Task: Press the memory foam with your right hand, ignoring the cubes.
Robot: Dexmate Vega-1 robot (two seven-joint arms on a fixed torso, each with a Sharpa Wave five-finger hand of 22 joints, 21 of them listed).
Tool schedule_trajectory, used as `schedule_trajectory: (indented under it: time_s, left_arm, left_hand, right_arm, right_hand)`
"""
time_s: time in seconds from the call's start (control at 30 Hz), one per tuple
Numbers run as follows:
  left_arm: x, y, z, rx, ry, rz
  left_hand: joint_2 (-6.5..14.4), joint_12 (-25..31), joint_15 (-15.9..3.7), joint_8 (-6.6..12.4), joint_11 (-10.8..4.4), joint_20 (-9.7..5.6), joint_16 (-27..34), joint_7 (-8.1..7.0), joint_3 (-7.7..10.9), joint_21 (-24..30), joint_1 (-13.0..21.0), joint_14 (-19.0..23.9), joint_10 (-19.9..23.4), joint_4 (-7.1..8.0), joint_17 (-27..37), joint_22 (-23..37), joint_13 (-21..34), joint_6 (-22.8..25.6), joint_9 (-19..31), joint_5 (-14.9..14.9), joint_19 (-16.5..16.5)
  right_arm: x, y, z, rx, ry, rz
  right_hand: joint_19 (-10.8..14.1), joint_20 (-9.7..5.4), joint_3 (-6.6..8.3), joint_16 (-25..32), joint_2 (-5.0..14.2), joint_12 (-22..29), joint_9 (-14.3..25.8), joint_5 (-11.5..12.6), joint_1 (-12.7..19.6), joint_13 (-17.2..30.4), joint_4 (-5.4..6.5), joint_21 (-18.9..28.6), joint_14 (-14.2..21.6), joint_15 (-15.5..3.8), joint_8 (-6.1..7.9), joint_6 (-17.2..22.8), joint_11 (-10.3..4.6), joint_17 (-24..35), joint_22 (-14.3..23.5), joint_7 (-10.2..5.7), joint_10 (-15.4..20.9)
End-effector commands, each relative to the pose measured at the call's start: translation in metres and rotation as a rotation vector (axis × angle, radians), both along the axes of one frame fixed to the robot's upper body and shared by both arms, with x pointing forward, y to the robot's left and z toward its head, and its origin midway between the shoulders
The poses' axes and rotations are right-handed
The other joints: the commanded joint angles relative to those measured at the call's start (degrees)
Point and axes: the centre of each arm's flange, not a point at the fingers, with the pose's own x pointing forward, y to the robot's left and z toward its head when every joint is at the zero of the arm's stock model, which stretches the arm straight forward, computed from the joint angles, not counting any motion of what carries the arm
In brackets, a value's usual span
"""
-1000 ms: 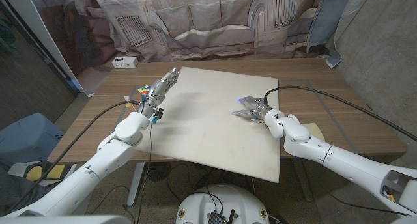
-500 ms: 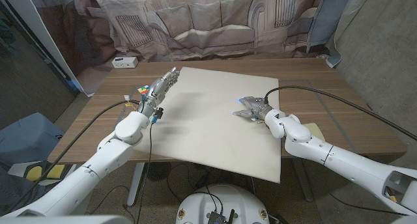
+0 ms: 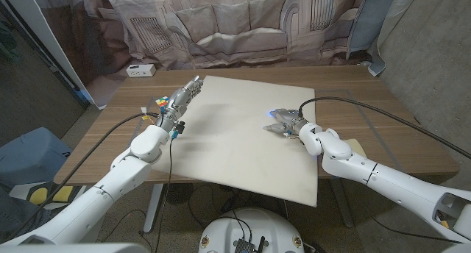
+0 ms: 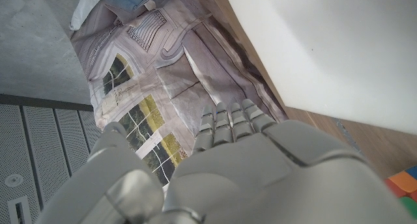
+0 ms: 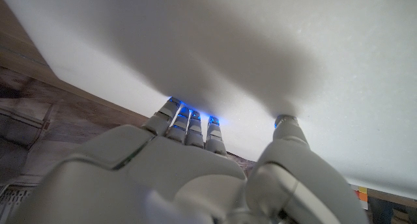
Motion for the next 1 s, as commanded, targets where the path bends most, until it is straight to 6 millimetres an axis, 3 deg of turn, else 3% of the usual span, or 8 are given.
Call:
schedule_trajectory:
  time_s: [0.03, 1.0]
  left_arm:
    - [0.002, 0.001, 0.001, -0.003, -0.005, -0.005]
    - [0.005, 0.001, 0.006, 0.006, -0.006, -0.009]
  left_hand:
    - [0.39, 0.13, -0.13, -0.16, 0.04, 0.01, 0.01, 0.02, 0.22, -0.02, 0.04, 0.50, 0.69, -0.30, 0.09, 0.24, 0.07, 0.54, 0.29, -0.06, -0.39]
    - [0.46, 0.06, -0.12, -0.21, 0.02, -0.11, -0.04, 0.10, 0.14, -0.10, -0.10, 0.39, 0.71, -0.50, 0.09, 0.24, 0.08, 0.53, 0.29, -0.07, -0.73]
  right_arm:
    - [-0.004, 0.004, 0.010, 0.015, -0.033, 0.016]
    - [-0.012, 0.001, 0.028, 0.071, -0.101, 0.026]
  right_hand:
    - [0.10, 0.07, 0.20, 0.28, -0.42, 0.08, -0.04, -0.09, 0.09, 0.18, 0.22, 0.06, 0.54, -0.01, -0.11, -0.18, -0.35, 0.19, 0.00, -0.13, 0.33]
    - [0.62, 0.10, 0.22, 0.54, -0.53, 0.25, -0.02, -0.17, 0.32, 0.18, 0.49, 0.11, 1.08, -0.09, -0.01, 0.24, -0.32, 0.27, 0.01, -0.19, 0.84]
